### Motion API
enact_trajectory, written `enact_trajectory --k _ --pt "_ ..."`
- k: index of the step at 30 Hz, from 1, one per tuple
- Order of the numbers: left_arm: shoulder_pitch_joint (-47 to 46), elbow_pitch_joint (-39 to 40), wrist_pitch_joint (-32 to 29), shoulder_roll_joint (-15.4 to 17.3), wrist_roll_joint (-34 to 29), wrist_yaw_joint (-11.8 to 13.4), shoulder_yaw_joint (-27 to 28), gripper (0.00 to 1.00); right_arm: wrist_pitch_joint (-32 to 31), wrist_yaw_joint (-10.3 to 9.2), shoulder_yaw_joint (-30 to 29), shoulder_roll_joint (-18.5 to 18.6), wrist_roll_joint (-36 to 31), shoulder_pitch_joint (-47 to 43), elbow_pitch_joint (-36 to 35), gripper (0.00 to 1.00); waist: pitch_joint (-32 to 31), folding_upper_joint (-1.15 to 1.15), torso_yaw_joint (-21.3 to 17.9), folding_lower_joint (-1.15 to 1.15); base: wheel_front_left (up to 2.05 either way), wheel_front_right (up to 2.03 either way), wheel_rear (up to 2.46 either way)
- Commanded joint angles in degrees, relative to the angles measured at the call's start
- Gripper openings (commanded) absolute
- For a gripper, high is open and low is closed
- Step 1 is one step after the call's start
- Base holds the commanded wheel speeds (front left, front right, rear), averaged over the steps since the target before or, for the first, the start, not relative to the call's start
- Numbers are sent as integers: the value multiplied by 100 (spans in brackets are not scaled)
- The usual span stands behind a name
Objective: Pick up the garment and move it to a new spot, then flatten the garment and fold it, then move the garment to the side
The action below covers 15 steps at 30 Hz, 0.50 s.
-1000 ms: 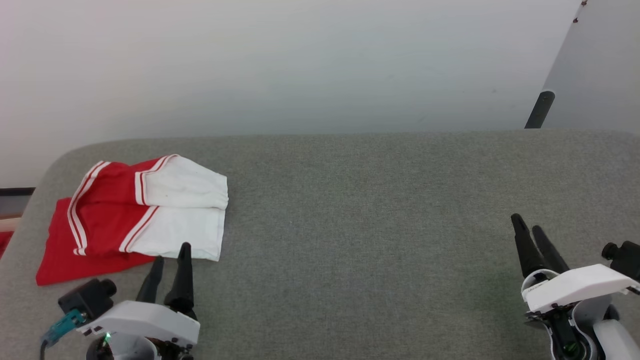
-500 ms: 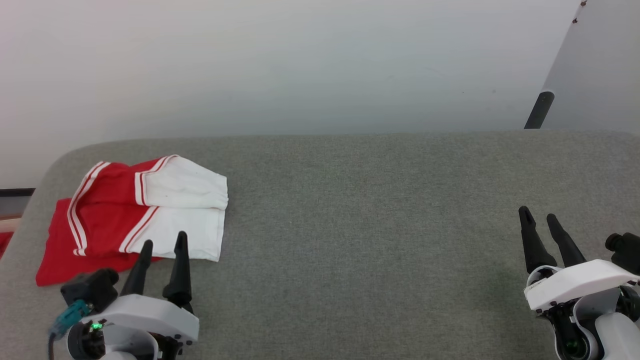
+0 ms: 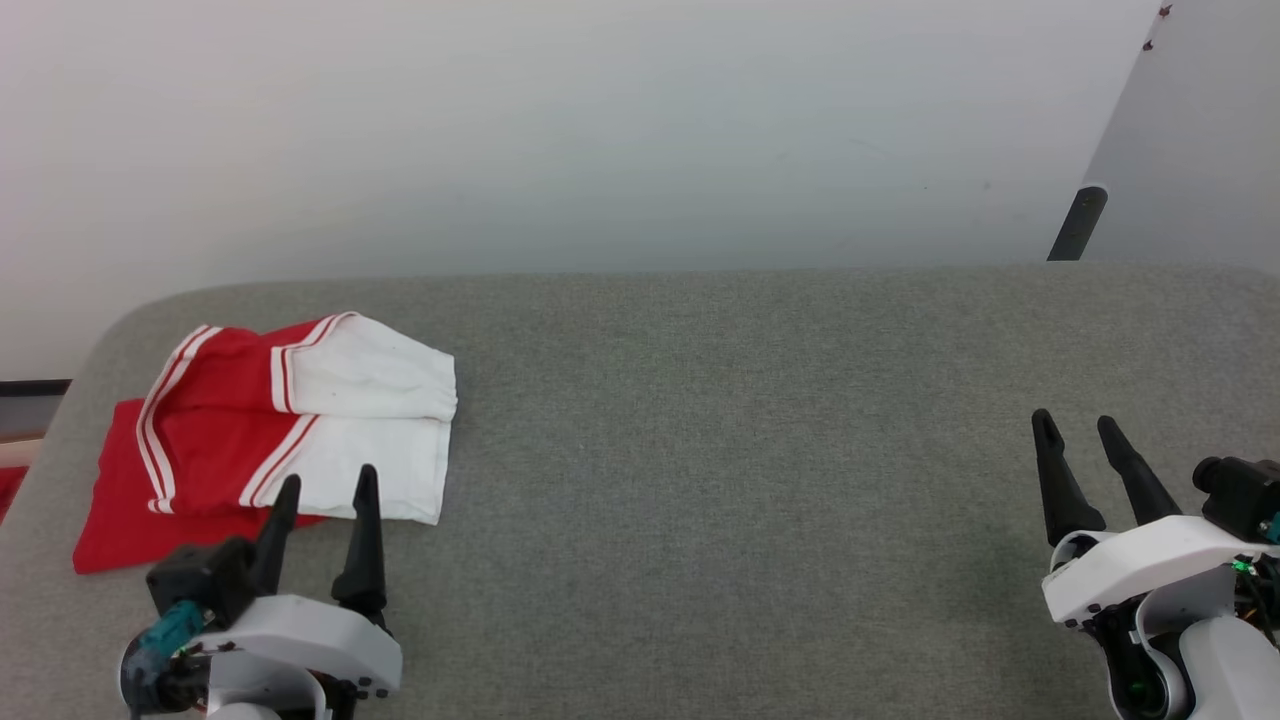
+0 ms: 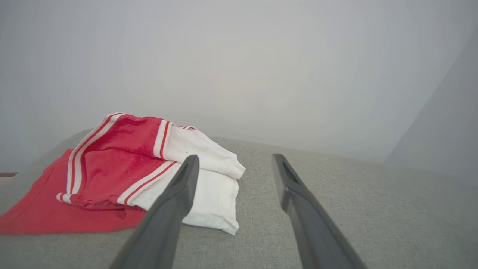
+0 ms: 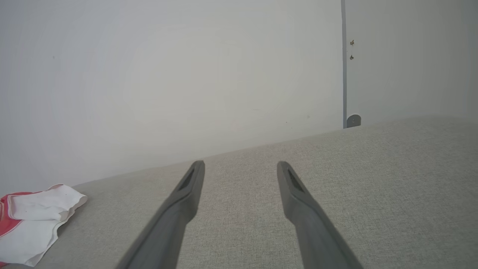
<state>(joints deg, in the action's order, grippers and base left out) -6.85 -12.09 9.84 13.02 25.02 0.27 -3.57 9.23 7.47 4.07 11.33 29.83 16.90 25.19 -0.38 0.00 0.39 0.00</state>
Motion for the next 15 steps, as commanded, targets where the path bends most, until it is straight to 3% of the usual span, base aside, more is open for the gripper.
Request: enact_trajectory --k 1,15 --pt "-78 34 48 51 -145 34 -8 100 54 2 -17 35 -155 110 -13 100 -1 0 0 0 0 0 0" --pt "-111 -72 228 86 -727 23 -5 100 221 3 -55 72 -735 180 81 100 -7 0 1 0 0 0 0"
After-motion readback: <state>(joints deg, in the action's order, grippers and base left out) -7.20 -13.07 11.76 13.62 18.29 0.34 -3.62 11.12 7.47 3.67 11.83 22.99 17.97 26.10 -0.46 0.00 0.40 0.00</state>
